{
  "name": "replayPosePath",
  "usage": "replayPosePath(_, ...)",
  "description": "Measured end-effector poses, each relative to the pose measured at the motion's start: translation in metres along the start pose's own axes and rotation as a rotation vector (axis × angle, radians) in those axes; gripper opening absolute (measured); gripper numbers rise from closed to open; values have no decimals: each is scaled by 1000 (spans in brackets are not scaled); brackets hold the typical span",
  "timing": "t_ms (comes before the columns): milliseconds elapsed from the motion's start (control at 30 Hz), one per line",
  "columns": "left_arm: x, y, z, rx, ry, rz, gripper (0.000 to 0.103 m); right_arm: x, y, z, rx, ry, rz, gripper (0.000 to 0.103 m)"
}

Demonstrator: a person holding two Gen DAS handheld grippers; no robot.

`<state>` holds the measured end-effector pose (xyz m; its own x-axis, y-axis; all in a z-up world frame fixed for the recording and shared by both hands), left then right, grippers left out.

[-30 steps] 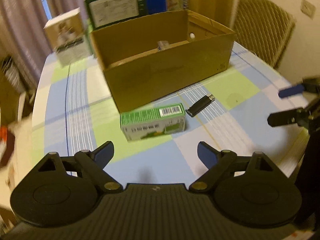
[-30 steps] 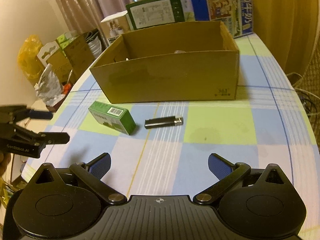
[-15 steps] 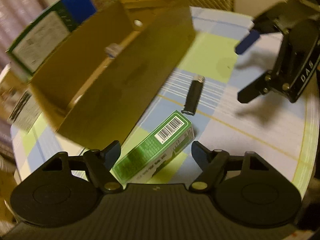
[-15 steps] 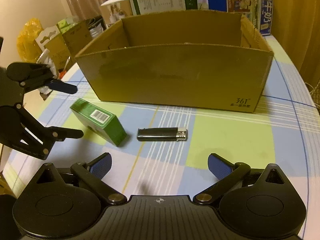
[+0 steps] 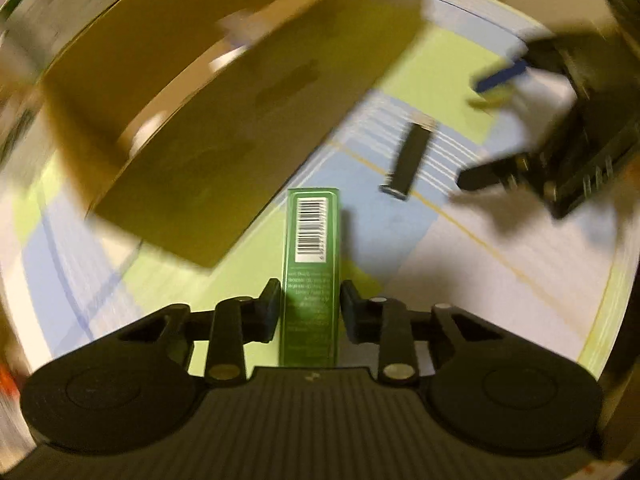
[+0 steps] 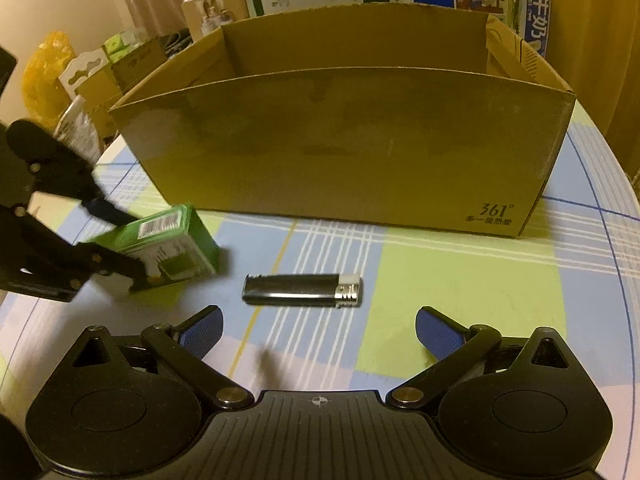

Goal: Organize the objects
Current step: 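Grasp the green-and-white box with the left tool while the right tool grasps the black lighter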

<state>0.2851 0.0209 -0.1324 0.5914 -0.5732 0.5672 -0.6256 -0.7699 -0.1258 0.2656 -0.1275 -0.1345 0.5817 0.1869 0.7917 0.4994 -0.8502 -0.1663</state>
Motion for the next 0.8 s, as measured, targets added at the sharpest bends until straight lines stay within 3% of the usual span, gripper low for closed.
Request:
replayPosePath(100,-10,-7,-6,47,-5,-189,25,-2,-4,6,-8,30,5,101)
replayPosePath(200,-14,-14,-8,80,28,-287,25,-5,-10,13,-21,63,-19,101)
replayPosePath(400,-15,-8,-13,90,130,-325,25,-13,-16,26,-68,81,-40,101)
replayPosePath(600,-16,-10,-12,87,147,-356,25,-17,-18,37,-91,92,-42,100)
replayPosePath(800,-17,-11,-11,95,165,-371,25,-16,-23,39,-93,120,-82,89)
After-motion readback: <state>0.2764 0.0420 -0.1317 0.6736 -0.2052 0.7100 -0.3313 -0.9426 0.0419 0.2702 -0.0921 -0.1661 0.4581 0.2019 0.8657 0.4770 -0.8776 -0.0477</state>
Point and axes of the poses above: each gripper's, at about its wrist camera, not at the fingertips, and z roughly the way its jaws point, y to its right, x to its top, the point moved 7 cm from there along z, roughly the way its jaws point, and after that the axes turned 15 degrees about y, right-handed, at the moved point
